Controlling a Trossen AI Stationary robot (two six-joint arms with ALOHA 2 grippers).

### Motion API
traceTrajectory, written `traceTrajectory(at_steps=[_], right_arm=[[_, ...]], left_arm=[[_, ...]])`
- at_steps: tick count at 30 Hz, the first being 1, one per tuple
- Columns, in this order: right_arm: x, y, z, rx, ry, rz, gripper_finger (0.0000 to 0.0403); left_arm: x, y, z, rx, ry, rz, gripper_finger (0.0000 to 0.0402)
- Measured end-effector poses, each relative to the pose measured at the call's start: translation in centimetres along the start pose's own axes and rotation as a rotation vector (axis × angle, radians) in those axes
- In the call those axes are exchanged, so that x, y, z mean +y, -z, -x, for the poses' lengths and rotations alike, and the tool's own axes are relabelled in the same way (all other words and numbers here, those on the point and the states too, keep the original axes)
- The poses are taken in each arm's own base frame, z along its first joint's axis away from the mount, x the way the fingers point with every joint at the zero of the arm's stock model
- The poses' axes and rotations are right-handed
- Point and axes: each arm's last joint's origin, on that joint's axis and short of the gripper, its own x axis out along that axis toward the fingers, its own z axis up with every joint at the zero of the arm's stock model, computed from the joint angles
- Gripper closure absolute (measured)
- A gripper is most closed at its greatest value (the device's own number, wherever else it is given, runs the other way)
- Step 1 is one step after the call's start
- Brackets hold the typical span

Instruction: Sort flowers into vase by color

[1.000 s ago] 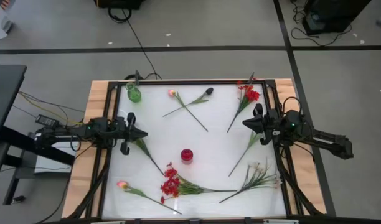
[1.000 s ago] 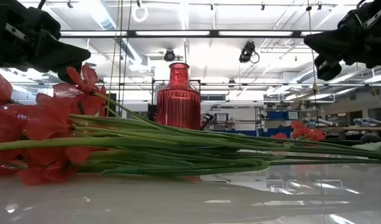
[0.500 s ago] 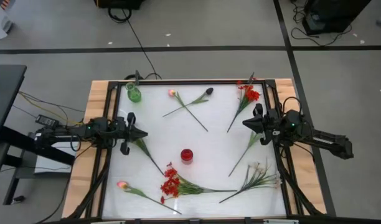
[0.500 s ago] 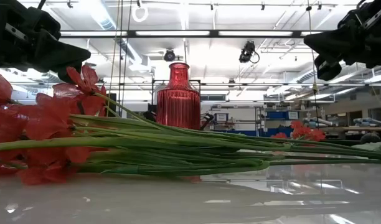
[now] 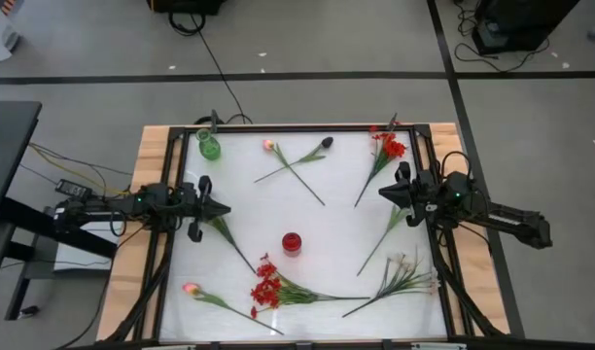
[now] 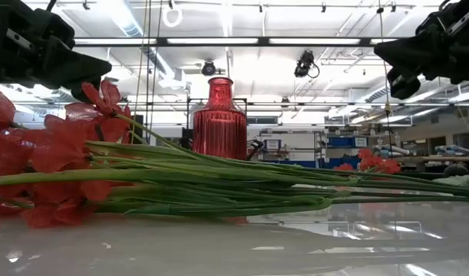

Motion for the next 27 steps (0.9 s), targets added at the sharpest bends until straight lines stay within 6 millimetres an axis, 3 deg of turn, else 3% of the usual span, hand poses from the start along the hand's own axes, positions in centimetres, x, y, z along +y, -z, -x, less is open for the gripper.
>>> traceTrajectory(at_steps=[9, 21, 27], right_arm=[[0.0, 0.0, 0.0, 0.0, 0.0, 0.0, 0.0368], [0.0, -0.01, 0.0, 0.0, 0.0, 0.0, 0.0368], [0.0, -0.01, 0.0, -0.001, 0.001, 0.005, 0.0368]], left_arm=[[0.02, -0.03, 0.0, -0.004, -0.007, -0.004, 0.0376], [-0.01, -0.29, 0.0, -0.031, 0.0, 0.357, 0.0376], [0.0, -0.64, 0.02, -0.069, -0.003, 0.38, 0.0376]])
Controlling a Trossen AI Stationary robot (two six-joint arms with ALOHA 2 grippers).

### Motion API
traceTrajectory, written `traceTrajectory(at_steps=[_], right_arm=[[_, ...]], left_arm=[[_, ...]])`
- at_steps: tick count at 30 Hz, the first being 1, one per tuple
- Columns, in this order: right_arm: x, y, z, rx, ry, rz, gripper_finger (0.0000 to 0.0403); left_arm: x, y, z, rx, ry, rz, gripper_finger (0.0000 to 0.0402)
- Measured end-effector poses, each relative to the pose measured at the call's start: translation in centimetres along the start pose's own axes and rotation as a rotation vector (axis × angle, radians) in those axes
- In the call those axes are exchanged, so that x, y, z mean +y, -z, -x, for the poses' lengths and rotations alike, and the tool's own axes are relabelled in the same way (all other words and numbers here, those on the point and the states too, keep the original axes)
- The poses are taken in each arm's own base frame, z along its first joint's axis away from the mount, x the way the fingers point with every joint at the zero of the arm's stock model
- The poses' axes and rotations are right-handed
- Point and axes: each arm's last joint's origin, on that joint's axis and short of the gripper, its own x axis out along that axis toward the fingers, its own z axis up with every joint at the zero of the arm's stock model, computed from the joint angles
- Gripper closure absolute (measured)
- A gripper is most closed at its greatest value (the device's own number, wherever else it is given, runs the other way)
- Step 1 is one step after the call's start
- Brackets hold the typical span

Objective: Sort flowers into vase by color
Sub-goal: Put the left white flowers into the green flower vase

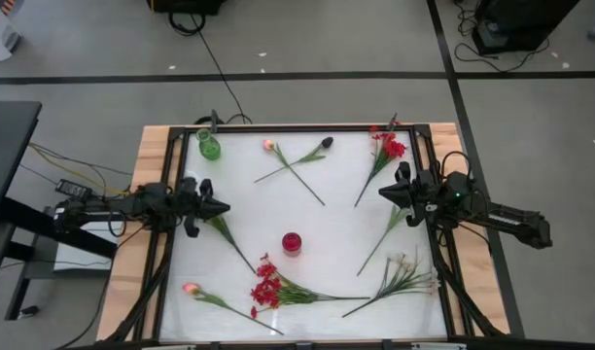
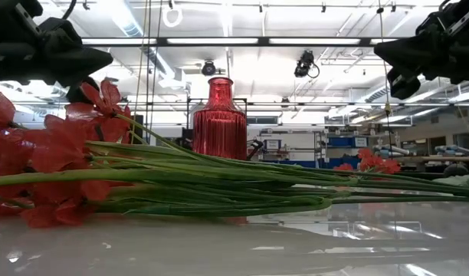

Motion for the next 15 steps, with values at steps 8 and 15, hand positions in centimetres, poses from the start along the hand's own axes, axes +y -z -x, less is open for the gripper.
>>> traceTrajectory(at_steps=[8, 15], right_arm=[[-0.1, -1.4, 0.1, -0.203, 0.144, -0.123, 0.0368], [-0.8, -1.7, 0.4, -0.38, 0.336, -0.465, 0.0368]], left_arm=[[-0.2, -0.7, 0.0, -0.099, -0.027, 0.0, 0.0376], [-0.1, -0.9, 0.1, -0.124, -0.044, 0.054, 0.0376]])
